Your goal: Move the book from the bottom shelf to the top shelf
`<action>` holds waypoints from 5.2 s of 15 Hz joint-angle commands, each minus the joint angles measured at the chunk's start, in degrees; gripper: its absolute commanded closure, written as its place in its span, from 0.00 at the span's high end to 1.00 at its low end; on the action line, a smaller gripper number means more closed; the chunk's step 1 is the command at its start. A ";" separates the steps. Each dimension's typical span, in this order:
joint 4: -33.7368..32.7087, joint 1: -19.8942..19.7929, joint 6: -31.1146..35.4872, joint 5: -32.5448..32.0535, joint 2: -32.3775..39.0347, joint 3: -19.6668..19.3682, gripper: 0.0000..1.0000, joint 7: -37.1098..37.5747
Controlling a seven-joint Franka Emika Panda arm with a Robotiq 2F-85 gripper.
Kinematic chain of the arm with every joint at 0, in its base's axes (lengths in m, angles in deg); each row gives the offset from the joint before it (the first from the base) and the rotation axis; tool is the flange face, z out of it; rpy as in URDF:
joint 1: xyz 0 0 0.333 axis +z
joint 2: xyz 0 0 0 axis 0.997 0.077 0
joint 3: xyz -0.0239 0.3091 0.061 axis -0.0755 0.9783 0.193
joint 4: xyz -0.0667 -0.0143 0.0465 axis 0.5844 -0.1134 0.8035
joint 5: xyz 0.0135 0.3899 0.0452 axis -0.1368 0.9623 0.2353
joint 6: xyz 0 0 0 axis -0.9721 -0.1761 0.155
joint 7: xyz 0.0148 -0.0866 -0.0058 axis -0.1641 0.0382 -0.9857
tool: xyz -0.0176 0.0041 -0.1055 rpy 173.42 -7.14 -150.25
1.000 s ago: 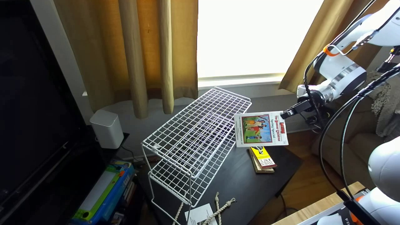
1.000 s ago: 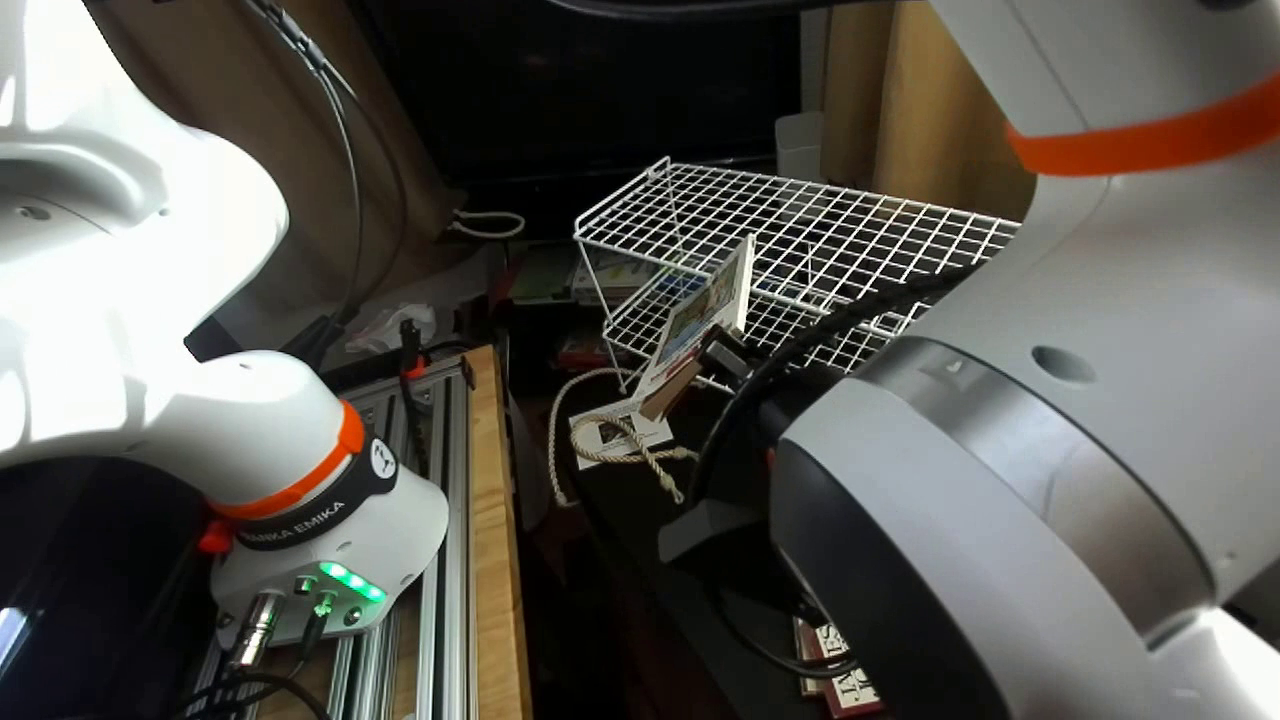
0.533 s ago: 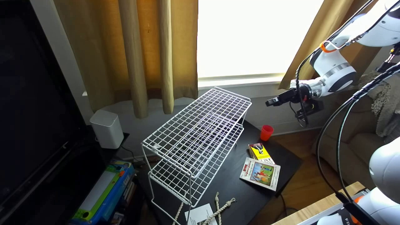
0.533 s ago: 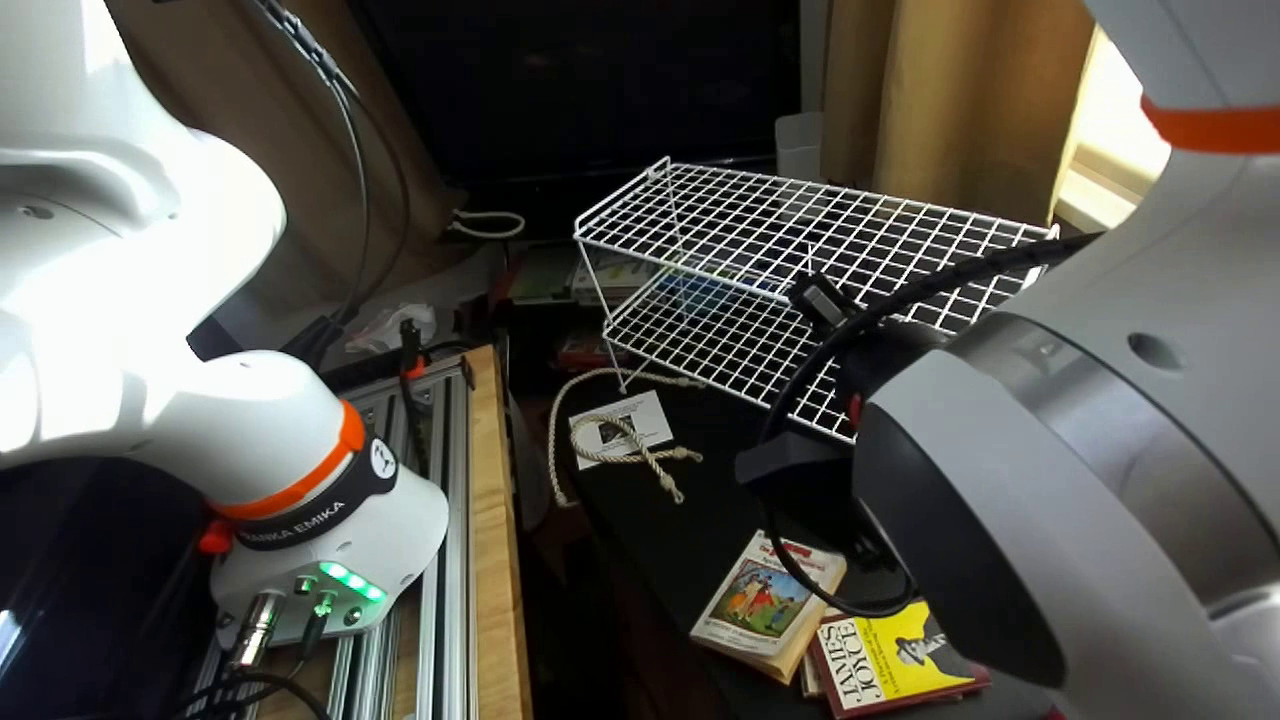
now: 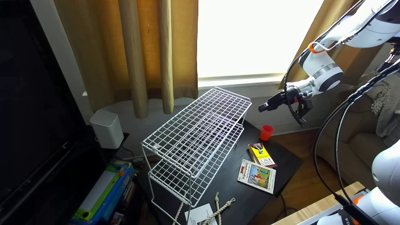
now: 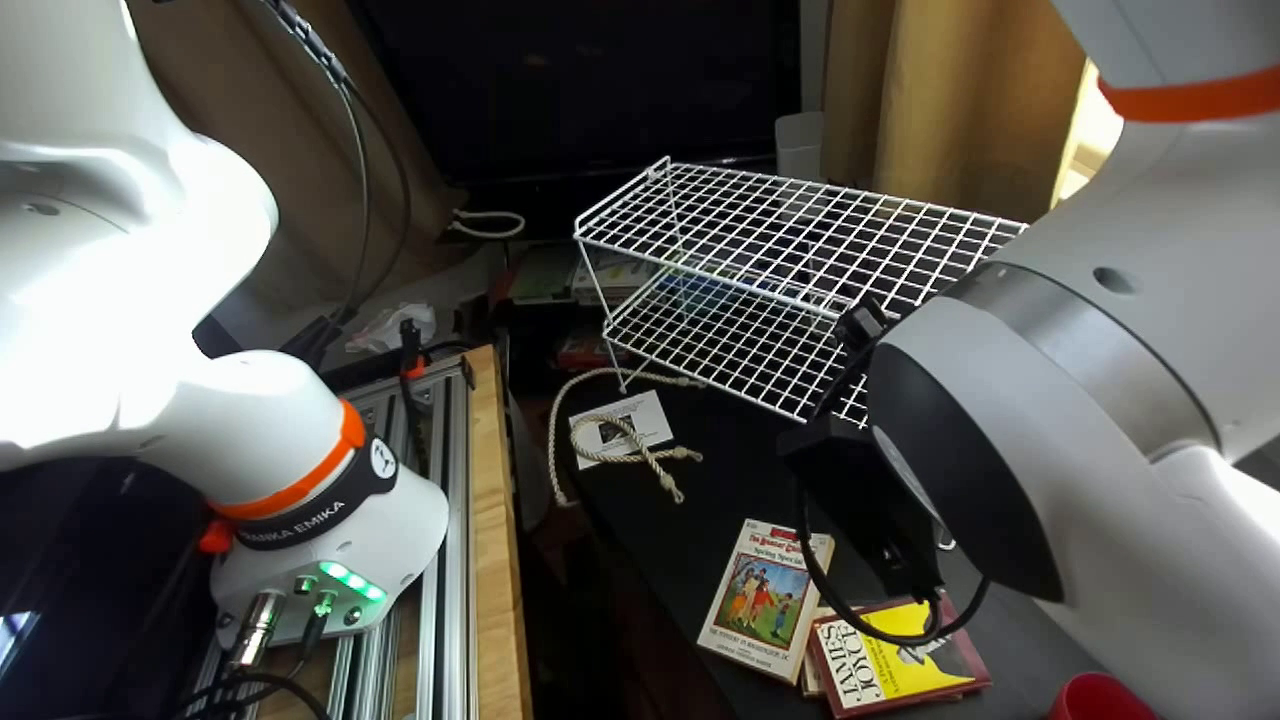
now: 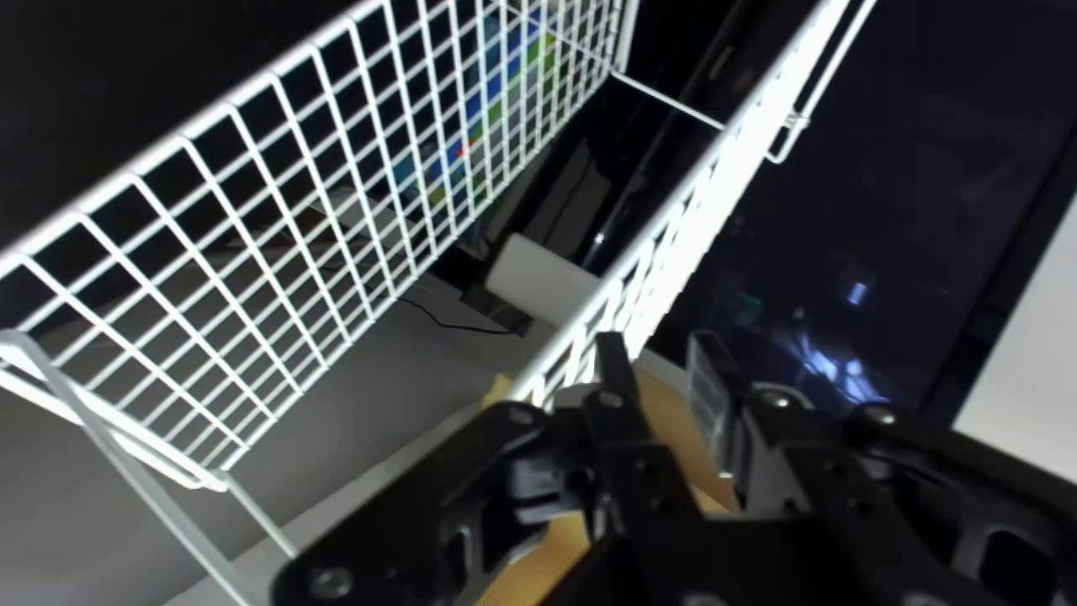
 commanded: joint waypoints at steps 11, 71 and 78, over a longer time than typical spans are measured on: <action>6.59 9.01 43.34 -16.95 8.67 3.12 1.00 15.95; 1.70 -14.04 42.69 -52.62 17.97 26.29 0.01 22.07; 8.05 -10.88 38.49 -46.78 7.93 24.45 0.01 22.32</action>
